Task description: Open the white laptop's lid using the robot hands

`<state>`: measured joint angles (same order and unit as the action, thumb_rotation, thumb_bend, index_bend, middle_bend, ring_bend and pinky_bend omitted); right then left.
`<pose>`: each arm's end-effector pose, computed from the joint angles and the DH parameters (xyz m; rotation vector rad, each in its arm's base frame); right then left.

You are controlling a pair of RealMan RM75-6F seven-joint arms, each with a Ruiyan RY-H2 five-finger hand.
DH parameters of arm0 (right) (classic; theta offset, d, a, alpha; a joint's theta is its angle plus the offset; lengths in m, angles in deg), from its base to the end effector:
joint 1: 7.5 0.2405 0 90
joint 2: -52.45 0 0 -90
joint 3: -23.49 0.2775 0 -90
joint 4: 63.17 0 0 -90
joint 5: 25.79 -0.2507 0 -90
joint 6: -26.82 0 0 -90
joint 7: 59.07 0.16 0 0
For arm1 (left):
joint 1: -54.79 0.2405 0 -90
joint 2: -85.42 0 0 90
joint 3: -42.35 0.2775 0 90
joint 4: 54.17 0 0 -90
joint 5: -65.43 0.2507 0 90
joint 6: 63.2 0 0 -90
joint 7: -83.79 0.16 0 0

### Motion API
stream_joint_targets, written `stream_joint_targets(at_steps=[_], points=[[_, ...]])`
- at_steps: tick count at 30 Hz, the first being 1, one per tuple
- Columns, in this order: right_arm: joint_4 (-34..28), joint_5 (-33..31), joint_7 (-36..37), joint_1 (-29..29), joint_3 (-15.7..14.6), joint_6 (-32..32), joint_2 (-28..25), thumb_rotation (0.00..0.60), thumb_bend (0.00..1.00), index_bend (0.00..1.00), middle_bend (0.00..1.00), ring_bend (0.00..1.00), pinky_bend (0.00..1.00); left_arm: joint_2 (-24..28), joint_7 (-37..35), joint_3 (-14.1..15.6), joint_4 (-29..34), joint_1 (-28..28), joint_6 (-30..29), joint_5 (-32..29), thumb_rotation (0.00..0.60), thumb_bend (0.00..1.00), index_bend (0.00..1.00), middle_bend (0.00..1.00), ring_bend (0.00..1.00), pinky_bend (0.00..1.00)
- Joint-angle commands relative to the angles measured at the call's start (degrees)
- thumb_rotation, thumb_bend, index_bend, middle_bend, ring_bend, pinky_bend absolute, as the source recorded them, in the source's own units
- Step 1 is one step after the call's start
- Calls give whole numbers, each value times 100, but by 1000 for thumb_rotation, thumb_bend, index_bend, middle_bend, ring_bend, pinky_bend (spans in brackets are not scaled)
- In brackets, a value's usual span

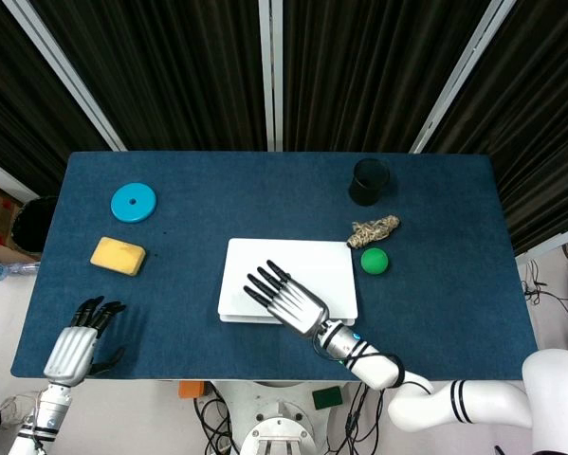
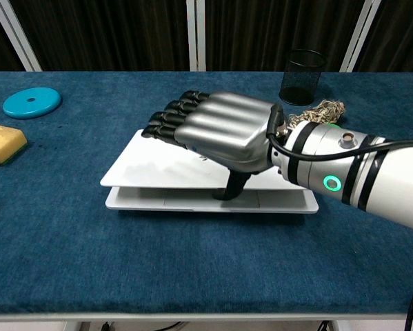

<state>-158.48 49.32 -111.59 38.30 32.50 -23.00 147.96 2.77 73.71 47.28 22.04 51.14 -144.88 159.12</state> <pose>-0.0457 -0.2942 -0.1169 2.2887 -0.2543 0.9020 -0.3568 0.1574 0.0044 -1.5329 -1.1821 -0.9941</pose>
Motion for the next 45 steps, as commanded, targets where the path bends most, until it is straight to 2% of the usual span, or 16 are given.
stream_joint_targets(at_steps=[1, 7, 15, 34, 45], points=[[-124, -197, -247, 133, 123, -97, -74, 600, 1000, 0, 0, 0, 0, -207, -218, 103, -184, -163, 21, 301, 600, 283, 186, 140, 17, 37], [-216, -520, -565, 303, 172, -191, -122, 600, 1000, 0, 0, 0, 0, -473, -298, 138, -337, -435, 17, 677, 600, 283, 186, 124, 16, 37], [-263, -873, -826, 537, 227, -324, -137, 600, 1000, 0, 0, 0, 0, -623, -53, 66, -143, -872, 280, 887, 600, 282, 186, 123, 15, 37], [-230, -1353, -1127, 955, 86, -650, -72, 600, 1000, 0, 0, 0, 0, -834, 144, -110, 44, -1631, 976, 710, 600, 283, 186, 109, 11, 37], [-91, -1465, -1227, 1108, -54, -806, 20, 600, 1000, 0, 0, 0, 0, -920, 292, -244, 104, -2151, 1625, 467, 600, 283, 189, 109, 2, 33]])
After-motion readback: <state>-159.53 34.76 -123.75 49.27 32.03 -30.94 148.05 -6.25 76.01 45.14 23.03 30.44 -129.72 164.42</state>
